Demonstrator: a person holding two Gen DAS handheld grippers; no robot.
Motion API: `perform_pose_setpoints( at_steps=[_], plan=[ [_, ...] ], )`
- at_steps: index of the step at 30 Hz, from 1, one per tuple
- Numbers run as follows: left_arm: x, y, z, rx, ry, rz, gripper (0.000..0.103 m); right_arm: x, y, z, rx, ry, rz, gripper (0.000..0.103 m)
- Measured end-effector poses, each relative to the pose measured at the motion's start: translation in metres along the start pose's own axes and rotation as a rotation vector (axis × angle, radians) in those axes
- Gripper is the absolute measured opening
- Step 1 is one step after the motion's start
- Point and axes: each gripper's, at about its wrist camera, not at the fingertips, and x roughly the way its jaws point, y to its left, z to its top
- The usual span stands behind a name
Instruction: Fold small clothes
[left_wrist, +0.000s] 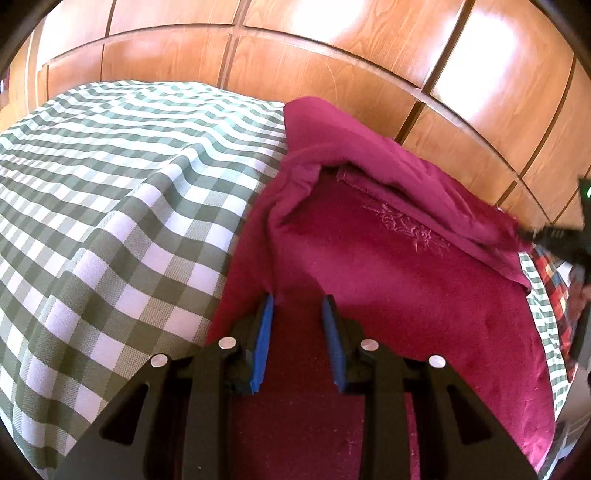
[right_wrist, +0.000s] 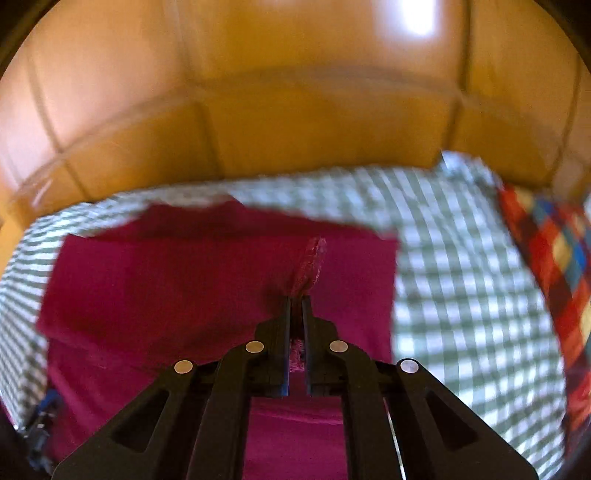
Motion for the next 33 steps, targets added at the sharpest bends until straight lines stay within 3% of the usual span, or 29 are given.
perform_pose_setpoints(
  at_steps=[3,7,8,13,16,19,21,24,28,30,33],
  plan=[
    [0.000,-0.002,0.002,0.003,0.011,0.008,0.027,0.017,-0.012,-0.016,0.041,0.024,0.015,0.005],
    [-0.008,-0.007,0.012,0.033,0.070,0.026,0.029,0.004,-0.010,-0.019,0.047,0.002,0.041,0.005],
    [-0.016,-0.008,0.017,0.032,0.068,0.002,0.029,0.001,-0.012,-0.019,0.048,-0.001,0.052,0.005],
    [-0.041,-0.019,0.054,0.021,-0.032,-0.083,0.041,-0.007,-0.026,-0.017,0.082,0.008,0.105,0.007],
    [-0.032,-0.036,0.081,0.056,-0.071,-0.068,0.041,-0.021,-0.031,-0.021,0.107,-0.013,0.085,0.034],
    [-0.016,-0.048,0.100,0.088,-0.079,-0.045,0.041,-0.041,-0.029,-0.021,0.124,-0.069,0.100,0.050],
    [-0.003,-0.052,0.109,0.093,-0.069,-0.037,0.041,-0.047,-0.016,-0.018,0.102,-0.100,0.122,0.053],
    [0.018,-0.054,0.107,0.119,-0.032,0.006,0.041,-0.039,0.007,-0.018,0.056,-0.088,0.140,0.053],
    [0.047,-0.042,0.083,0.112,0.061,0.036,0.041,0.005,0.029,-0.039,0.002,0.011,0.095,0.053],
    [0.051,-0.043,0.071,0.136,0.051,0.038,0.041,0.007,0.031,-0.049,-0.029,-0.049,0.085,0.053],
    [0.043,-0.047,0.071,0.144,0.049,0.038,0.041,0.004,0.029,-0.047,-0.023,-0.042,0.103,0.053]
  ],
)
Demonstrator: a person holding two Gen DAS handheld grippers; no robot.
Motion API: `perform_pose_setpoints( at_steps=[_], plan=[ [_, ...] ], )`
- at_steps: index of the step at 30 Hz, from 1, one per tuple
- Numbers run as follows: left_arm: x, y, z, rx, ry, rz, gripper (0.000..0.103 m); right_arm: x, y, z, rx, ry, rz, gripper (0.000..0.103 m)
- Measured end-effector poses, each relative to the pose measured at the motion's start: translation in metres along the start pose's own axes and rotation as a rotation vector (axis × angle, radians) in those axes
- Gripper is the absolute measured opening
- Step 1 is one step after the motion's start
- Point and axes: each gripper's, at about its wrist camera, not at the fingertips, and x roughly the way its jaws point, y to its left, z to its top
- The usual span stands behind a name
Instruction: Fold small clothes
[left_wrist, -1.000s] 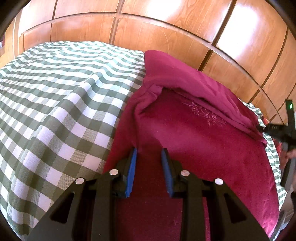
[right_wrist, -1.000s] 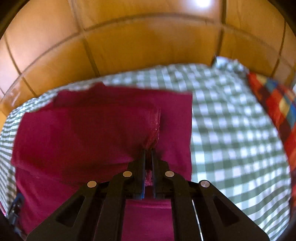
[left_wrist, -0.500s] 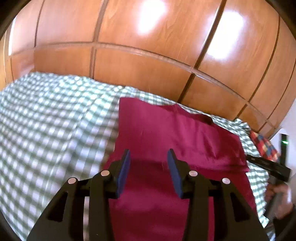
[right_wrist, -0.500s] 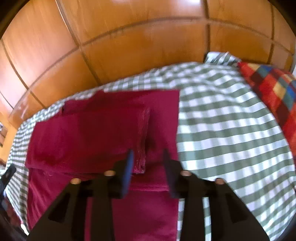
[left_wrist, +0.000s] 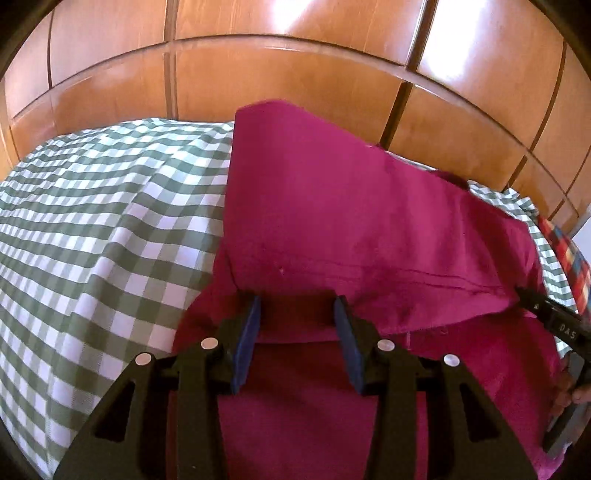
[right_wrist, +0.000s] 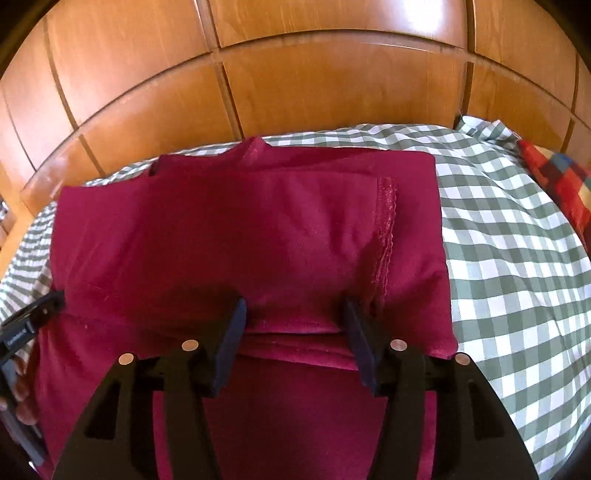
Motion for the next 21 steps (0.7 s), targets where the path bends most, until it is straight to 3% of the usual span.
perform_pose_setpoints(
  at_steps=[3,5,8,12,13,18,21],
  plan=[
    [-0.023,0.018,0.010,-0.098,-0.038,-0.092,0.051,-0.008,0.003,0.006,-0.029,0.017,0.000,0.055],
    [-0.039,0.038,0.018,-0.168,-0.088,-0.112,0.055,-0.015,0.004,0.010,-0.031,0.009,0.005,0.061],
    [-0.042,0.066,0.036,-0.235,-0.099,-0.104,0.055,-0.031,0.010,0.019,-0.020,-0.042,0.038,0.061],
    [-0.019,0.085,0.063,-0.270,-0.042,-0.119,0.058,-0.033,0.019,0.035,-0.021,-0.069,0.062,0.061],
    [-0.010,0.086,0.070,-0.276,-0.018,-0.137,0.062,-0.031,0.022,0.039,-0.028,-0.071,0.054,0.061],
    [0.028,0.078,0.092,-0.290,0.056,-0.195,0.063,-0.017,0.027,0.049,-0.036,-0.057,0.023,0.061],
    [0.050,0.071,0.097,-0.296,0.092,-0.199,0.051,-0.004,0.023,0.050,-0.032,-0.041,-0.003,0.061]
  ],
)
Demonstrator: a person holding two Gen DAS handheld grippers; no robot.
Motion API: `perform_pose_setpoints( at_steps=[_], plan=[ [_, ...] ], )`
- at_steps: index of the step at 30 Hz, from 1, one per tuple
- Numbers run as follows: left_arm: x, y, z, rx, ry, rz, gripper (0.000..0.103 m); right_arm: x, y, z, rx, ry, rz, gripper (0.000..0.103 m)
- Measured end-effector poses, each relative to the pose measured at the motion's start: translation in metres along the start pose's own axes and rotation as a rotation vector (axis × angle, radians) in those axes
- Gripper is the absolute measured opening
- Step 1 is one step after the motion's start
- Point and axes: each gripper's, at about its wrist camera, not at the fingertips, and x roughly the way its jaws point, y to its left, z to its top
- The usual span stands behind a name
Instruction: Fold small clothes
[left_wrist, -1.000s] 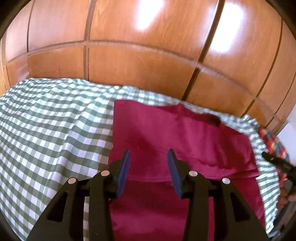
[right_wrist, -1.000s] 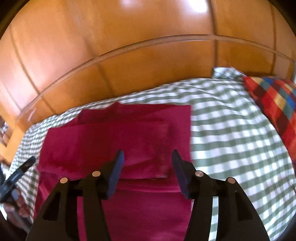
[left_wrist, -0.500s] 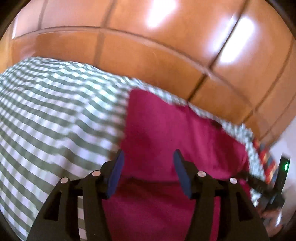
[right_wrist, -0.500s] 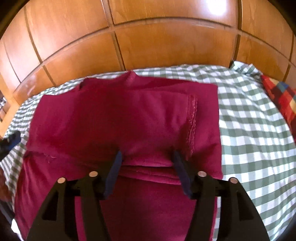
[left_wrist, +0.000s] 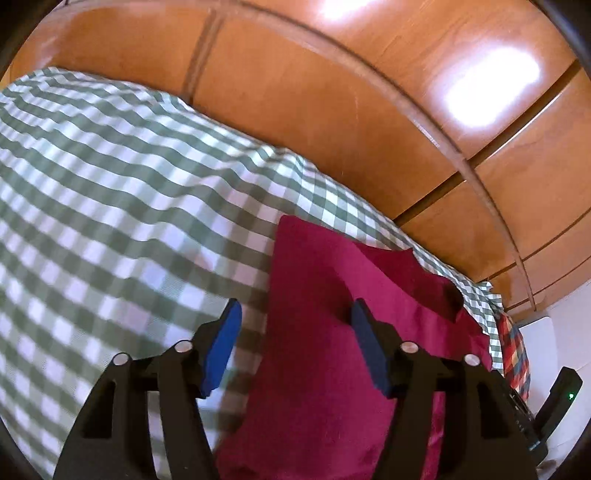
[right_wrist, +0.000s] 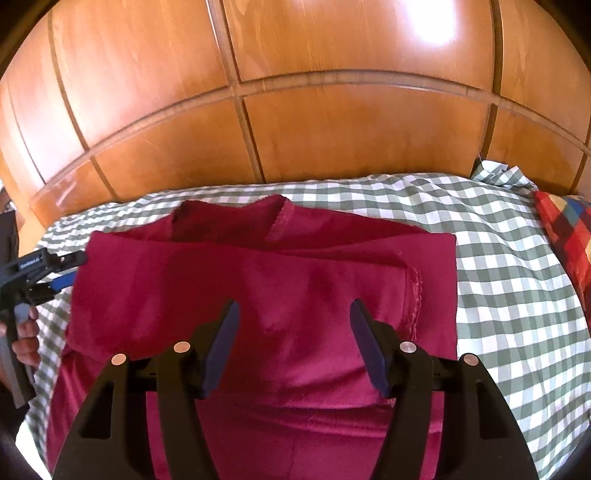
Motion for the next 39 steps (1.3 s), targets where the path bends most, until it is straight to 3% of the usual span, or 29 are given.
perform_pose_setpoints(
  at_steps=[1,4,5,8,12,15,18,22,24,27,33,36,38,39],
  plan=[
    [0.006,-0.004,0.000,0.013,0.010,0.004,0.034,0.003,-0.002,-0.001,0.001,0.003,-0.006,0.061],
    [0.001,-0.015,-0.008,0.066,-0.062,0.075,0.028,0.013,-0.007,-0.008,-0.007,0.006,-0.054,0.061],
    [-0.003,-0.024,-0.015,0.114,-0.111,0.144,0.027,0.019,-0.009,-0.012,-0.013,0.013,-0.081,0.061],
    [0.010,-0.030,-0.026,0.202,-0.126,0.344,0.033,0.030,-0.012,-0.030,-0.031,-0.023,-0.107,0.062],
    [0.028,-0.029,-0.040,0.257,-0.152,0.446,0.043,0.030,-0.012,-0.032,-0.028,-0.037,-0.107,0.062],
    [0.020,-0.027,-0.036,0.217,-0.158,0.459,0.046,0.030,-0.012,-0.032,-0.032,-0.040,-0.110,0.063],
    [-0.008,-0.035,-0.043,0.211,-0.220,0.484,0.043,0.030,-0.012,-0.033,-0.032,-0.042,-0.111,0.063],
    [-0.043,-0.058,-0.072,0.295,-0.264,0.373,0.042,0.031,-0.011,-0.033,-0.034,-0.044,-0.116,0.063],
    [-0.043,-0.067,-0.089,0.365,-0.228,0.337,0.043,0.031,-0.011,-0.033,-0.034,-0.044,-0.116,0.063],
    [-0.010,-0.060,-0.109,0.416,-0.118,0.408,0.045,0.031,-0.011,-0.034,-0.032,-0.046,-0.113,0.063],
    [-0.003,-0.058,-0.111,0.421,-0.129,0.436,0.049,0.031,-0.009,-0.034,-0.039,-0.043,-0.129,0.064],
    [-0.017,-0.062,-0.111,0.377,-0.129,0.444,0.048,0.026,-0.008,-0.032,-0.048,-0.028,-0.143,0.072],
    [-0.033,-0.061,-0.115,0.348,-0.150,0.432,0.051,0.016,-0.007,-0.034,-0.046,-0.008,-0.119,0.088],
    [-0.040,-0.060,-0.118,0.345,-0.158,0.423,0.052,0.009,-0.006,-0.038,-0.045,-0.005,-0.112,0.090]
  ],
)
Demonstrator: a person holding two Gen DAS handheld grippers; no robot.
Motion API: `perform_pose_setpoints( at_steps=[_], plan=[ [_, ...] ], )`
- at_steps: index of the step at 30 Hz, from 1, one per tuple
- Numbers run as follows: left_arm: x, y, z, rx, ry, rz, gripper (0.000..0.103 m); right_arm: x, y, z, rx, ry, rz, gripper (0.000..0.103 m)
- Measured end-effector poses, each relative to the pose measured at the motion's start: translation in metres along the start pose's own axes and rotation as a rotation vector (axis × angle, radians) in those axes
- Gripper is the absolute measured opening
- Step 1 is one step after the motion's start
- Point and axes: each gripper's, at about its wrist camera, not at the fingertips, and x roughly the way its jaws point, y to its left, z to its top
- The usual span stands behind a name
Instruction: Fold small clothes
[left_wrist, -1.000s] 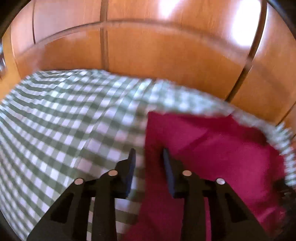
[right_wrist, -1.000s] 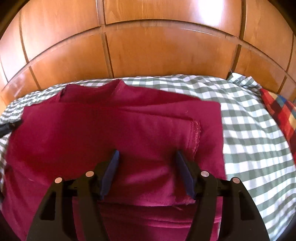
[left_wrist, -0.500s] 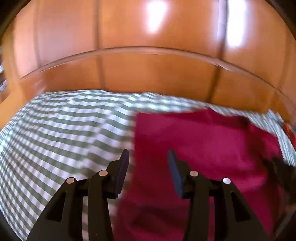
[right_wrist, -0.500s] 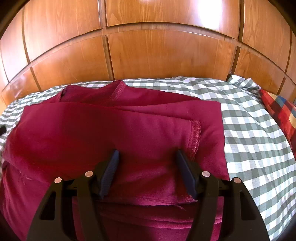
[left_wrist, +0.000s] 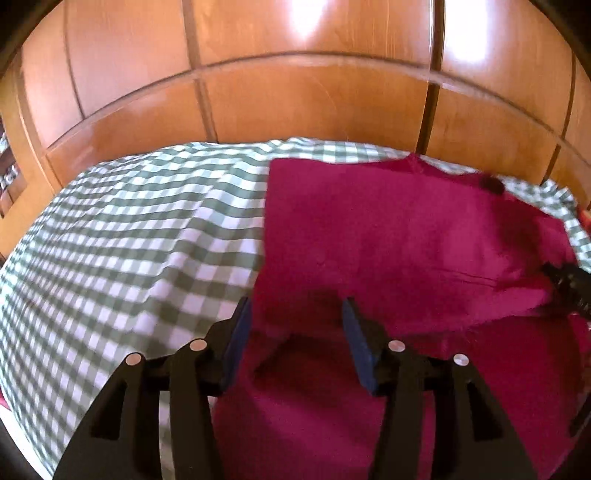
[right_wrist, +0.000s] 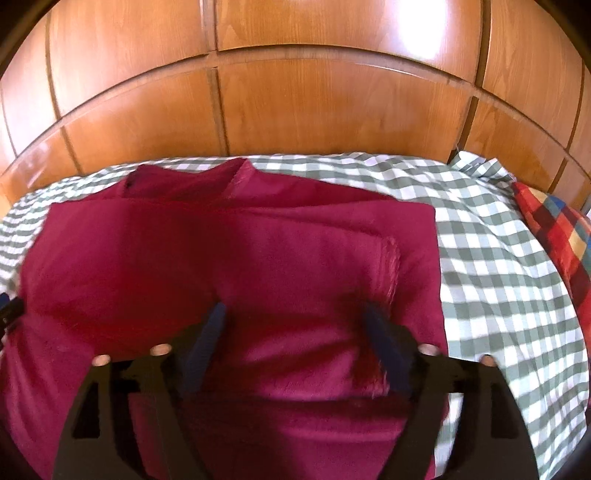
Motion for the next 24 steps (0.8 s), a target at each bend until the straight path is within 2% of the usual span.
perform_pose_setpoints(
  at_steps=[3,8,14,24],
  plan=[
    [-0.023,0.008,-0.010,-0.007,-0.032,-0.007,0.054,-0.019,-0.001,-0.013,0.009,-0.006,0.011,0.091],
    [-0.060,0.019,-0.027,-0.009,-0.092,-0.025,0.061,-0.042,-0.013,-0.044,0.050,0.041,0.041,0.092],
    [-0.088,0.033,-0.051,-0.035,-0.106,-0.052,0.064,-0.070,-0.030,-0.084,0.048,0.076,0.033,0.092],
    [-0.111,0.045,-0.087,-0.034,-0.101,-0.025,0.064,-0.109,-0.063,-0.142,0.129,0.113,0.047,0.092]
  ],
)
